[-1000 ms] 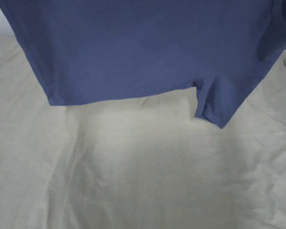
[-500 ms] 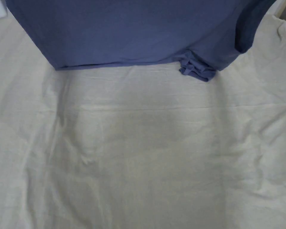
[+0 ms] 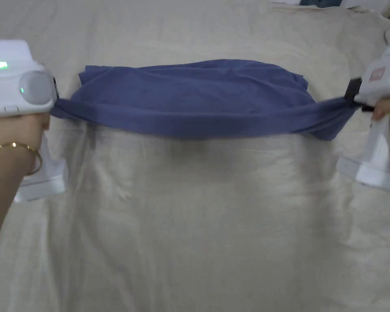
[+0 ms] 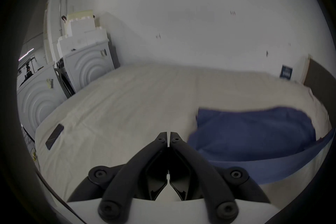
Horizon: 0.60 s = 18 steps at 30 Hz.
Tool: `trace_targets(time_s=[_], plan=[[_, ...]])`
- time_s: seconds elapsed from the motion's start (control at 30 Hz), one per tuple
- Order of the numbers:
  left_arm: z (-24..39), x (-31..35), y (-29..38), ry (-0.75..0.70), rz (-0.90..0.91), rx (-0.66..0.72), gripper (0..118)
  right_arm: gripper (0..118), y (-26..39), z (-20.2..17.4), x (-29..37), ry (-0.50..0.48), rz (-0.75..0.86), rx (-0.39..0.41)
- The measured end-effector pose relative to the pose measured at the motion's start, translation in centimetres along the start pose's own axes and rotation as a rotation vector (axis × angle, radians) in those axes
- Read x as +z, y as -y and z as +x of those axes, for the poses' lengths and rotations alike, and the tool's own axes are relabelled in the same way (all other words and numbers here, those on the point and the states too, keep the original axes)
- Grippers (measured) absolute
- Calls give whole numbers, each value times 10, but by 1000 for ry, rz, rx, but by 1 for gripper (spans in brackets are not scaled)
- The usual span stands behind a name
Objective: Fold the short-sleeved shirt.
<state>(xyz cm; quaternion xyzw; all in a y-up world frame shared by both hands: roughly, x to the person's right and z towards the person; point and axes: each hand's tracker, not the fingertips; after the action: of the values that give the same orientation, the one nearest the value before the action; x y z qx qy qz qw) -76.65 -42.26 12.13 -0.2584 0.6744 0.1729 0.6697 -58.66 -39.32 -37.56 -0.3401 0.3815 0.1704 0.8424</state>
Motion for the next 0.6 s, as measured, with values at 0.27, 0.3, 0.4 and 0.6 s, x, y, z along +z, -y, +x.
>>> trace_targets(time_s=[0.27,0.3,0.4,0.6], plan=[[-39,53,86,57,-104,-68,0,1,112,39,35,-37,-138,22],[-44,61,94,59,-105,-68,0,1,119,45,41,-32,-144,27],[-64,83,114,84,-134,-18,0,1,139,65,64,-43,-148,49],[-86,131,150,113,-135,-14,0,1,162,100,114,-114,-131,61]])
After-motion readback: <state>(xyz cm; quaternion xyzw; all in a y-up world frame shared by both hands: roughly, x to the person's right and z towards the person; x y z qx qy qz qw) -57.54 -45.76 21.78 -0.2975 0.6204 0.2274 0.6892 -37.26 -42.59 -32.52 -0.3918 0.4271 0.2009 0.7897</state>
